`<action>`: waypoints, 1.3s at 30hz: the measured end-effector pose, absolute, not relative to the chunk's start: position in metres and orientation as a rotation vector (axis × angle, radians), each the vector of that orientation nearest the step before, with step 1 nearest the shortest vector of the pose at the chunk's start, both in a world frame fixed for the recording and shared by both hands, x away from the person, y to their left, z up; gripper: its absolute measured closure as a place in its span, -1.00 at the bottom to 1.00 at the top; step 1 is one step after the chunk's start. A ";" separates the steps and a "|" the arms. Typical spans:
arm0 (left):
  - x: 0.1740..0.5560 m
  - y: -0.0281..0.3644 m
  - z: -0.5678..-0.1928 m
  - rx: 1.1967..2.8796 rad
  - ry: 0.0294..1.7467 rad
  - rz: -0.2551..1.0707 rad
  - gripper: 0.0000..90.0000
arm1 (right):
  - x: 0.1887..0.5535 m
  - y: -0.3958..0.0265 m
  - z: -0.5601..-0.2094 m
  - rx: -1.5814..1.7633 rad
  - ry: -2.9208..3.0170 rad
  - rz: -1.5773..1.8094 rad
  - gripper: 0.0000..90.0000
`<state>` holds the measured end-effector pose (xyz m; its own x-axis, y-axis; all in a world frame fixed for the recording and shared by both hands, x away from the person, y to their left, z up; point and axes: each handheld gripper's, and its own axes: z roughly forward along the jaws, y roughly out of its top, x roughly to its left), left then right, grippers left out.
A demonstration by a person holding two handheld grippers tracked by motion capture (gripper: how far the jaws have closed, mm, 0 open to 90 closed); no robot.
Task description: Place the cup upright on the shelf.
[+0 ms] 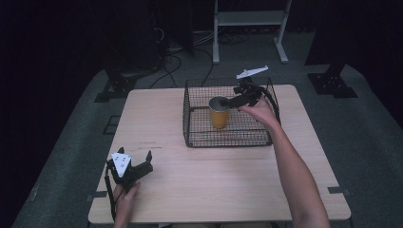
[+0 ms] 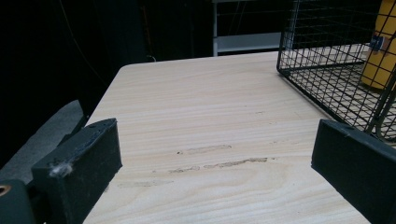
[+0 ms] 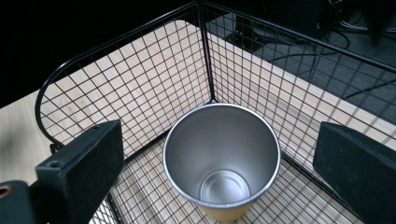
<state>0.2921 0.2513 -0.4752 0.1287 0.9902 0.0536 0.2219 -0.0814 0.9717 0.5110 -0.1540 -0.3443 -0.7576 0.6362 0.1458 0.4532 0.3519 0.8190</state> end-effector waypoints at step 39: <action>0.292 0.250 -0.475 1.485 1.242 1.052 -0.98 | 0.452 -0.196 -0.345 0.988 2.406 1.386 -0.96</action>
